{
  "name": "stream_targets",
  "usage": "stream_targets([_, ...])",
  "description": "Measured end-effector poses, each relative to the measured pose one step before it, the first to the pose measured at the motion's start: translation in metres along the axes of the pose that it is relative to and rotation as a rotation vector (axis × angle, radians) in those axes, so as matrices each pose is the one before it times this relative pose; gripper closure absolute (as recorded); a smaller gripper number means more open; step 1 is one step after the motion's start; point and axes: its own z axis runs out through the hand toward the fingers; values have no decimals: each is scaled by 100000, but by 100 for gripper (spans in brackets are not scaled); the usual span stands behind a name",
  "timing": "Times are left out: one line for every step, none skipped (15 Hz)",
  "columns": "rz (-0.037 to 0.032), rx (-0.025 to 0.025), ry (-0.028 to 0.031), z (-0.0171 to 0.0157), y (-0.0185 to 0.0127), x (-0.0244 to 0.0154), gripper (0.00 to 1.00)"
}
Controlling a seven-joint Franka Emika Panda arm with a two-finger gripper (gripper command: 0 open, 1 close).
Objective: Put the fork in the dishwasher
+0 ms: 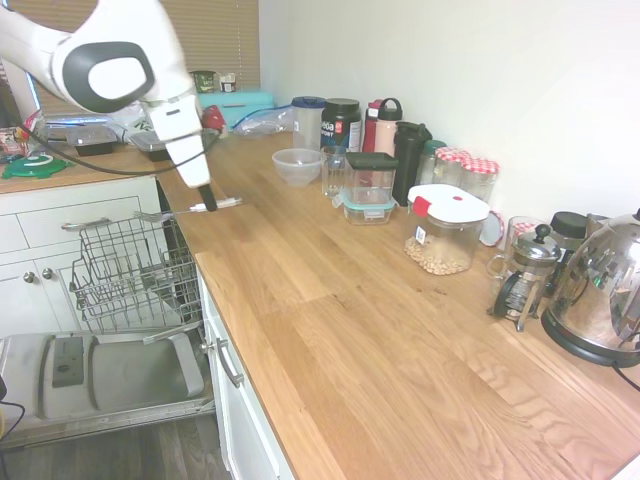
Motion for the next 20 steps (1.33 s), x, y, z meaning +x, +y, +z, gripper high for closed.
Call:
stream_targets([-2490, -79, 1544, -312, -342, -2430, 100])
stream_targets([-2165, 64, 1314, -260, -455, -2152, 100])
stream_targets([-1822, 99, 1329, -188, -503, -1927, 100])
stream_targets([-1836, -239, 1666, -119, -442, -1832, 100])
stream_targets([-2229, -945, 2114, 54, -474, -2124, 100])
stream_targets([-2311, -1095, 2255, 185, -531, -2402, 100])
stream_targets([-2580, -1079, 2015, 237, -683, -2667, 100])
stream_targets([-2717, -1152, 1827, 370, -867, -2785, 100])
stream_targets([-2404, -1293, 1696, 513, -885, -2456, 100])
stream_targets([-2227, -1136, 1279, 743, -941, -1969, 100])
stream_targets([-2009, -1436, 666, 891, -1059, -1799, 100])
stream_targets([-1918, -1976, 174, 925, -1218, -1764, 100])
stream_targets([-2012, -1661, -192, 669, -1179, -1450, 100])
stream_targets([-2111, -1434, 139, 491, -1220, -1397, 100])
stream_targets([-2162, -1310, 665, 405, -1190, -1403, 100])
stream_targets([-1566, -1297, 928, 455, -1170, -1467, 100])
stream_targets([-1391, -1129, 300, 417, -1148, -1394, 100])
stream_targets([-1065, -934, -159, 485, -1233, -1227, 100])
stream_targets([-779, -559, -290, 724, -1326, -1165, 100])
stream_targets([-374, -626, -141, 1049, -1311, -909, 100])
